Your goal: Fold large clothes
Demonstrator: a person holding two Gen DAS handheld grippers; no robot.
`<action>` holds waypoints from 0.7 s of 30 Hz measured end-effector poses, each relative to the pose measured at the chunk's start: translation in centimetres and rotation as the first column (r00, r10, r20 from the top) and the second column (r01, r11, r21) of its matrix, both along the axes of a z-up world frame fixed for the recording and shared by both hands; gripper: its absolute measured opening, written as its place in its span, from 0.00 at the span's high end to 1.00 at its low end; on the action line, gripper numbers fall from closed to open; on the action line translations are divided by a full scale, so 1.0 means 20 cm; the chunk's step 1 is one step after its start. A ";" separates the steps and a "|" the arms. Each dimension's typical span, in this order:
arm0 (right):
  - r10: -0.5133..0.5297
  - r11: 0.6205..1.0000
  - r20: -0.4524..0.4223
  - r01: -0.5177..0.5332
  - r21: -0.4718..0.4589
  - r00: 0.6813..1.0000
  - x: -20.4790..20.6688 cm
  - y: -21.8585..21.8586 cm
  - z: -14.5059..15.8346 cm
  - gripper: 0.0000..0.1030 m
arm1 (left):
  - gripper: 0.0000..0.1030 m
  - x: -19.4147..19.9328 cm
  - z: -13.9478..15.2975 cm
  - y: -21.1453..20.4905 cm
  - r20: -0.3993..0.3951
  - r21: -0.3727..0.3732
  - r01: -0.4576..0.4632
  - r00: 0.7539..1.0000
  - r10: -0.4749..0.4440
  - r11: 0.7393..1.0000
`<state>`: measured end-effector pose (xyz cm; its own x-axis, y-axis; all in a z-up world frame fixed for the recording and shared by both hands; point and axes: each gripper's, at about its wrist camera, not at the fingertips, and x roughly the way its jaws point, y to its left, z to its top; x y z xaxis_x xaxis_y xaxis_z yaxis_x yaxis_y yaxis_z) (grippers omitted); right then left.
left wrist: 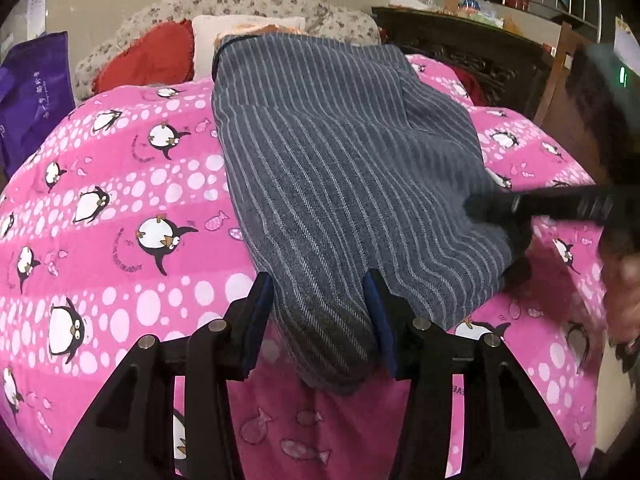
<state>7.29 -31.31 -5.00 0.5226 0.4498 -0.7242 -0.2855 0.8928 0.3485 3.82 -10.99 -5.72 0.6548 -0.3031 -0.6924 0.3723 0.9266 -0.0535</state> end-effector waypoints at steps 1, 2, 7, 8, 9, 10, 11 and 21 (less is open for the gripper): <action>-0.013 1.000 0.038 0.013 0.011 0.999 0.00 0.01 0.08 0.98 | 0.55 -0.01 0.00 -0.01 0.007 0.000 -0.005 1.000 0.005 1.000; -0.036 0.999 0.070 0.034 0.024 0.997 0.02 0.01 0.14 0.98 | 0.55 -0.01 0.00 -0.02 0.014 0.005 -0.007 1.000 0.007 1.000; -0.126 0.992 0.188 0.120 0.043 0.974 0.31 0.17 0.39 0.96 | 0.55 -0.02 -0.01 -0.01 0.030 -0.012 -0.010 0.999 0.010 1.000; -0.130 0.991 0.212 0.129 0.021 0.969 0.39 0.24 0.40 0.96 | 0.55 -0.02 -0.01 -0.01 0.030 -0.017 -0.009 0.999 0.010 1.000; -0.123 0.992 0.228 0.129 -0.009 0.966 0.47 0.30 0.40 0.96 | 0.55 -0.02 -0.01 0.00 0.030 -0.022 -0.009 0.999 0.010 1.000; -0.102 0.991 0.247 0.120 -0.058 0.964 0.57 0.36 0.36 0.96 | 0.55 -0.03 -0.01 0.00 0.030 -0.027 -0.009 0.999 0.010 1.000; -0.090 0.989 0.243 0.115 -0.090 0.966 0.63 0.39 0.32 0.96 | 0.55 -0.03 -0.01 0.00 0.029 -0.033 -0.010 1.000 0.011 0.999; -0.144 0.981 0.169 0.163 -0.105 0.975 1.01 0.24 -0.01 1.00 | 0.55 -0.02 -0.01 0.01 0.031 -0.066 0.000 1.000 0.002 0.998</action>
